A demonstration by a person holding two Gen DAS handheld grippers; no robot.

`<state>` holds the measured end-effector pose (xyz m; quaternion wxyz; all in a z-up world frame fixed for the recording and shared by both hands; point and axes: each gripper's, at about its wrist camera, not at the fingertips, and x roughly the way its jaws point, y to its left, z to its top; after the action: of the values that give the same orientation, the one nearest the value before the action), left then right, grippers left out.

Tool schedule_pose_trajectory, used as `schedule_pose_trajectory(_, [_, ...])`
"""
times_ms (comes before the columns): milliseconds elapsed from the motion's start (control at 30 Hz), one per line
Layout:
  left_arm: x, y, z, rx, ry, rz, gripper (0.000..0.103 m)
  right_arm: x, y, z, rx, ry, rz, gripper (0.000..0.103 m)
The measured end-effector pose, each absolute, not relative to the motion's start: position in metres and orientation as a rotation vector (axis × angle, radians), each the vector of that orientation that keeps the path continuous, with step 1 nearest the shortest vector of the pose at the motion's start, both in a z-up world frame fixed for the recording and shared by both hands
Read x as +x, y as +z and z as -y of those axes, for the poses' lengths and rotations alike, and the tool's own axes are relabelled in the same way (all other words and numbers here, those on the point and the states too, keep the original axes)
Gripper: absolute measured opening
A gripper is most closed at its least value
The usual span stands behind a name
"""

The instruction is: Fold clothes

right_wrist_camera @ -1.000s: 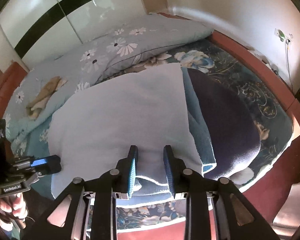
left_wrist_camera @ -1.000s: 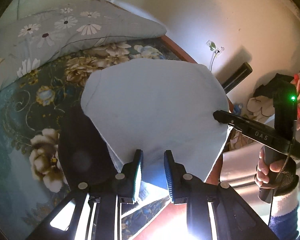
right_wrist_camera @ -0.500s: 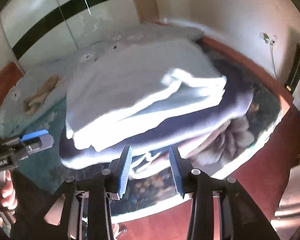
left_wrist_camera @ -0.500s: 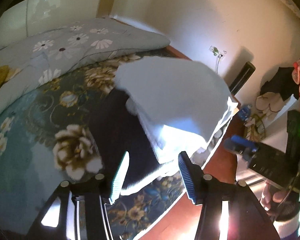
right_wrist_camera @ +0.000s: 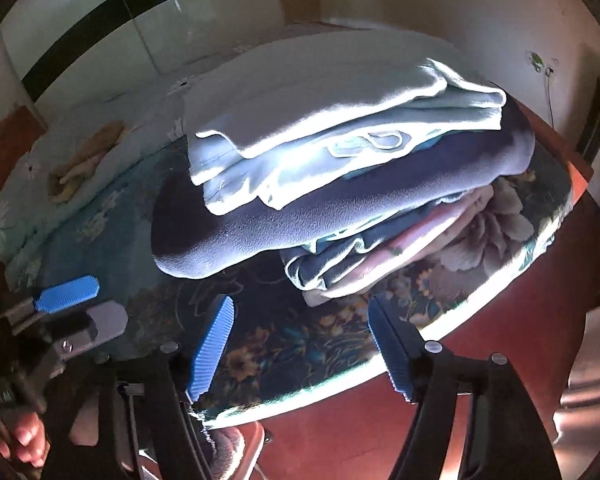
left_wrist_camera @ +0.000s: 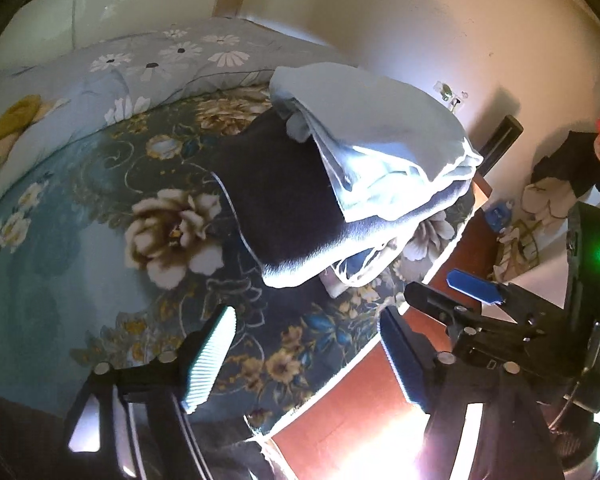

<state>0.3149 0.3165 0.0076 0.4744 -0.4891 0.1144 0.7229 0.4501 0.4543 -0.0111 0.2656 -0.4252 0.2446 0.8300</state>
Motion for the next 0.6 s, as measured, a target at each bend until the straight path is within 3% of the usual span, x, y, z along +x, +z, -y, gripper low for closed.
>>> schedule_pose_trajectory(133, [0.316,0.011,-0.304,-1.181,1.788,-0.258,0.09,0.456,-0.011,-0.451,-1.139,2.211,-0.713,0.074])
schedule_pose_trajectory(200, [0.316,0.013,-0.299,-1.181,1.801,-0.244,0.091,0.457,-0.011,-0.448,-1.154,2.2,-0.724,0.089])
schedule_pose_trajectory(467, [0.32,0.017,-0.28,-1.162,1.832,-0.212,0.102,0.456,0.0,-0.432,-1.151,2.219,-0.689,0.096])
schedule_pose_trajectory(600, [0.322,0.018,-0.275,-1.168,1.83,-0.201,0.103,0.456,0.002,-0.423,-1.164,2.217,-0.669,0.096])
